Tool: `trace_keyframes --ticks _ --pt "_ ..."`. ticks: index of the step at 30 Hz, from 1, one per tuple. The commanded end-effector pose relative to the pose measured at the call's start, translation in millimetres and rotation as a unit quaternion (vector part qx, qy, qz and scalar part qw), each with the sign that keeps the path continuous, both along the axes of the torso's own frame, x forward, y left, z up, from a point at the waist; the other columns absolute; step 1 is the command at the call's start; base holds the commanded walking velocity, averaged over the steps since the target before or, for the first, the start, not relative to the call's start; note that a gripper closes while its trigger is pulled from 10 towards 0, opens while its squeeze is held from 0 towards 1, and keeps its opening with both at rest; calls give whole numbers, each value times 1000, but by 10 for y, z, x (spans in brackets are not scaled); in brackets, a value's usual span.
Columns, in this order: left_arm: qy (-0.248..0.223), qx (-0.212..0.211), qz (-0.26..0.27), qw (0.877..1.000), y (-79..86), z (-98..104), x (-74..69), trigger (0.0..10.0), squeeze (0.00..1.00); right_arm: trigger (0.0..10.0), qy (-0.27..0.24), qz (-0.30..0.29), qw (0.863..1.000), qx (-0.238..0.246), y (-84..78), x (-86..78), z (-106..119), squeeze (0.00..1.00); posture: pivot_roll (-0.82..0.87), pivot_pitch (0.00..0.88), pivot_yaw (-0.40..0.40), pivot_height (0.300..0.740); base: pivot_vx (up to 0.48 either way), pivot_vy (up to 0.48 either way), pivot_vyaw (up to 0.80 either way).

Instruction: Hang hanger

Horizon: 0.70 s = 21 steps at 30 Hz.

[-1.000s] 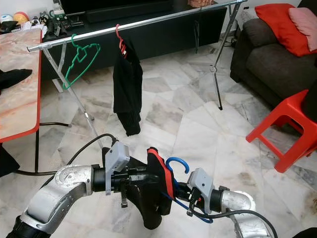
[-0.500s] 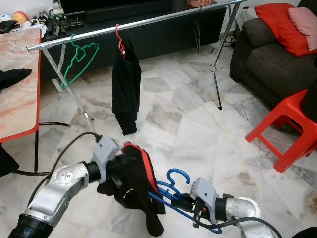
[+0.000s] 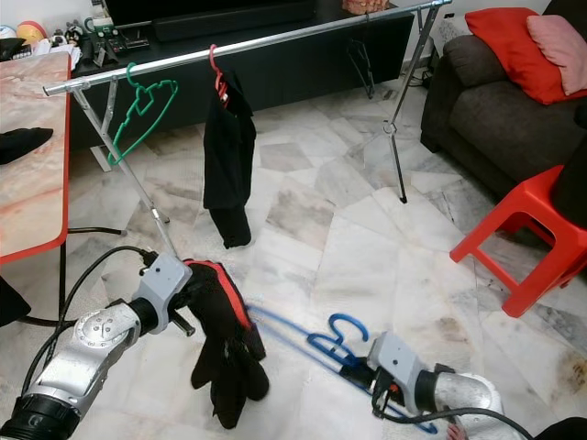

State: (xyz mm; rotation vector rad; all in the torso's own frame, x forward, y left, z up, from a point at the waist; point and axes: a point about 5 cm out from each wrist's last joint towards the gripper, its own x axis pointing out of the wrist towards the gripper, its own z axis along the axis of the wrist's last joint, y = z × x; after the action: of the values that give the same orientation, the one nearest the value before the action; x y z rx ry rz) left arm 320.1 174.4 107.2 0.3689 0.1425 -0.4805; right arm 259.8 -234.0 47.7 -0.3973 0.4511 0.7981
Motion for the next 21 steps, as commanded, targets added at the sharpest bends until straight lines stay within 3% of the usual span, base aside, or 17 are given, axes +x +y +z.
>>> trace_keyframes --ticks 1,4,6,7,10,11,13,14,15,16,17,18,19,20,21 --pt "-23 -13 37 999 104 64 42 0 0 0 0 -50 999 8 -93 -26 -28 0 -50 157 -9 740 0 0 0" --pt "-33 -34 86 995 167 91 88 0 0 0 -1 -64 997 37 -64 -64 -36 0 -55 155 -7 740 0 0 0" --pt "-45 -75 171 981 278 109 144 0 0 0 -9 -89 994 61 -21 -95 -68 0 -58 156 -6 740 0 0 0" --pt "-48 -84 181 979 290 116 148 0 0 0 -12 -95 993 66 -10 -99 -74 0 -59 155 -7 740 0 0 0" --pt "-55 -108 183 976 271 140 145 0 0 0 -20 -114 991 73 4 -89 -96 0 -60 155 -7 740 0 0 0" --pt "-58 -164 168 970 168 177 115 0 0 0 -37 -164 982 86 7 -51 -139 0 -55 158 -9 740 0 0 0" --pt "-58 -183 160 968 122 188 99 0 0 0 -45 -189 977 89 3 -31 -156 0 -55 158 -9 740 0 0 0" --pt "-63 -204 146 966 27 203 59 0 0 0 -50 -253 961 101 -19 3 -211 0 -55 158 -9 740 0 0 0" --pt "-63 -204 146 966 27 203 59 0 0 0 -50 -253 961 101 -19 3 -211 0 -55 158 -9 740 0 0 0" --pt "-67 -219 142 963 -62 212 9 0 0 0 -42 -349 930 112 -77 17 -309 0 -47 160 -5 740 0 0 0" --pt "-79 -236 151 957 -127 248 -26 706 0 4275 -22 -434 890 138 -102 -12 -436 0 -43 161 -4 740 0 0 0" --pt "-82 -242 156 954 -140 260 -33 706 0 4275 -15 -452 880 146 -97 -26 -474 0 -42 161 -2 740 0 0 0" --pt "-87 -250 158 951 -158 276 -42 4980 0 10000 -7 -470 870 147 -90 -46 -518 0 -42 161 -2 740 0 0 0" --pt "-93 -252 156 951 -191 294 -54 10000 0 10000 9 -492 857 151 -75 -81 -587 0 -42 160 2 740 0 0 0" --pt "-97 -252 153 950 -216 306 -63 10000 0 10000 21 -507 848 153 -64 -107 -633 0 -41 159 2 740 0 0 0"
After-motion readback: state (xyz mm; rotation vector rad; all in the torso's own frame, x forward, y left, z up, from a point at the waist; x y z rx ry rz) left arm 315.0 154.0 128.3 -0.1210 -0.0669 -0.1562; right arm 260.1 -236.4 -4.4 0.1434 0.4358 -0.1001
